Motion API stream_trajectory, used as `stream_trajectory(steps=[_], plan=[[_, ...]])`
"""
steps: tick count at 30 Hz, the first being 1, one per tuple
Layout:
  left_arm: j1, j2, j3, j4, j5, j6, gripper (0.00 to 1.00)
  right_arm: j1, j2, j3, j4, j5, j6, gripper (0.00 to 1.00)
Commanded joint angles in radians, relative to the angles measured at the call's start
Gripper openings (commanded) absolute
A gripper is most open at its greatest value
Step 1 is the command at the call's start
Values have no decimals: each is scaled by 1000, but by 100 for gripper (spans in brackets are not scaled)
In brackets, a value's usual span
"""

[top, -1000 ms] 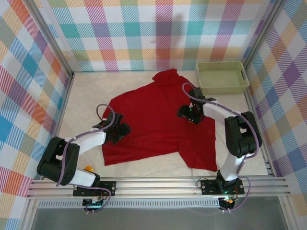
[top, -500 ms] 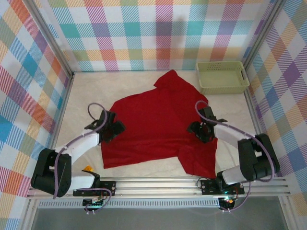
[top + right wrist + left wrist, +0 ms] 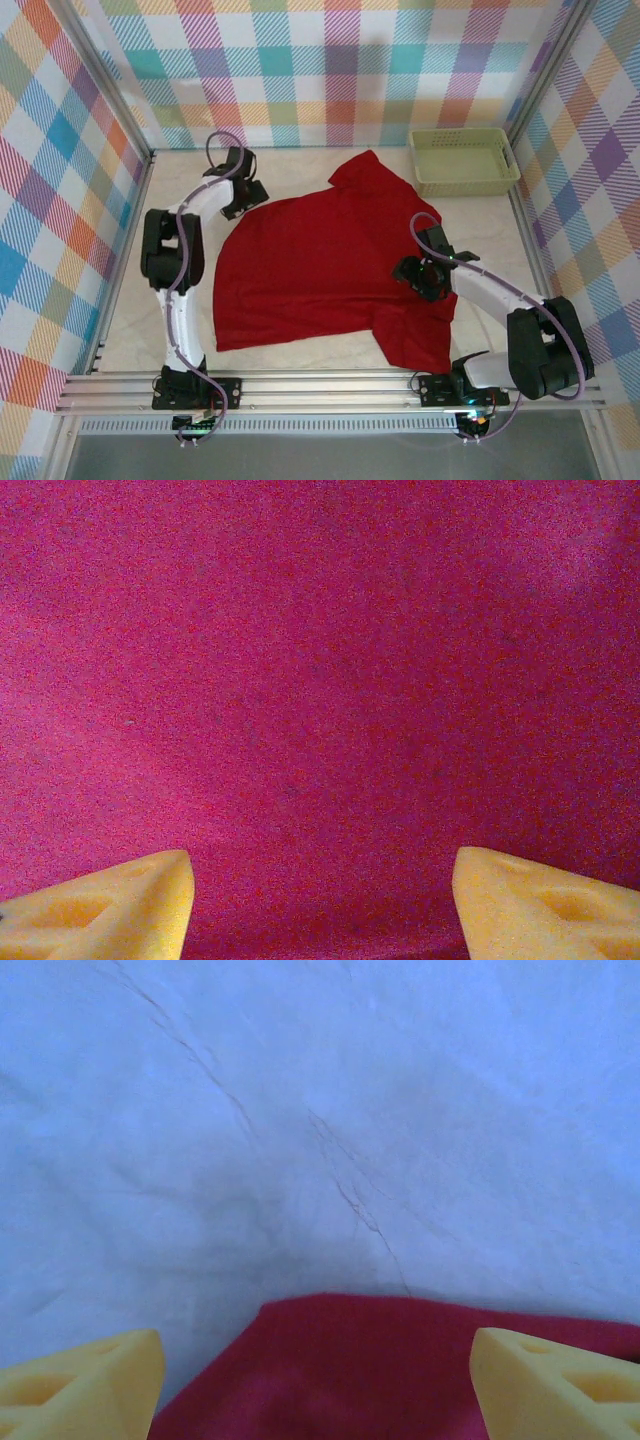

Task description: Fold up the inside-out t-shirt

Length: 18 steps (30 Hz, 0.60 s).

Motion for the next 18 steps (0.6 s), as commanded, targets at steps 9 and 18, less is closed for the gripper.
stream_trajectory(steps=[9, 18], plan=[[-45, 145, 131, -88, 116, 85, 40, 8, 4, 59, -16, 13, -46, 70], [-156, -109, -22, -15, -145, 99, 0, 8, 8, 105, -41, 26, -74, 70]])
